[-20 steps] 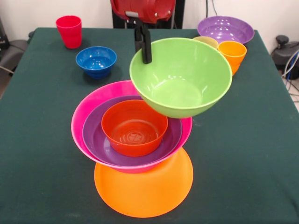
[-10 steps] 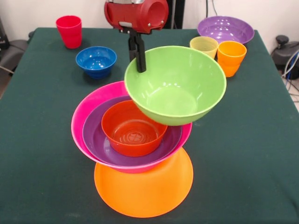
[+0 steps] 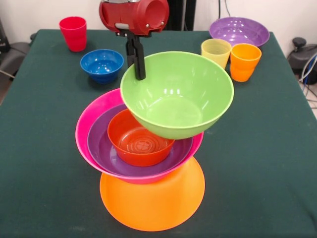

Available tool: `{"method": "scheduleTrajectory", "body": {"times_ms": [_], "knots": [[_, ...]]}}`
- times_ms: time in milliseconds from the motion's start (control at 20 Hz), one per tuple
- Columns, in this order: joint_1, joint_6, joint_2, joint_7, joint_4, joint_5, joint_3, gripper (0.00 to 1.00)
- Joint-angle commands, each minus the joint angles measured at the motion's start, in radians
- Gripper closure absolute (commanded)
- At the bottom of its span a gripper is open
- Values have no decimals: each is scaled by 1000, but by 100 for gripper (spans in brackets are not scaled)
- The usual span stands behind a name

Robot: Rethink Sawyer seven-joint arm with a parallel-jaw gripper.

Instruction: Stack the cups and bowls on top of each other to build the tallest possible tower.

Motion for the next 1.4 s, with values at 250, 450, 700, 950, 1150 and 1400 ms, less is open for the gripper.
{"method": "scheduleTrajectory", "body": {"times_ms": [250, 450, 700, 950, 1150, 1400], "knots": [[-25, 38, 52, -203, -31, -91, 71, 100], [-44, 42, 48, -212, -14, -100, 83, 100], [-67, 24, 44, -217, 14, -113, 97, 100], [-92, 23, 42, -231, 29, -129, 114, 100], [-102, 2, 40, -209, 50, -144, 121, 100], [-104, -20, 41, -170, 72, -161, 129, 100]]}}
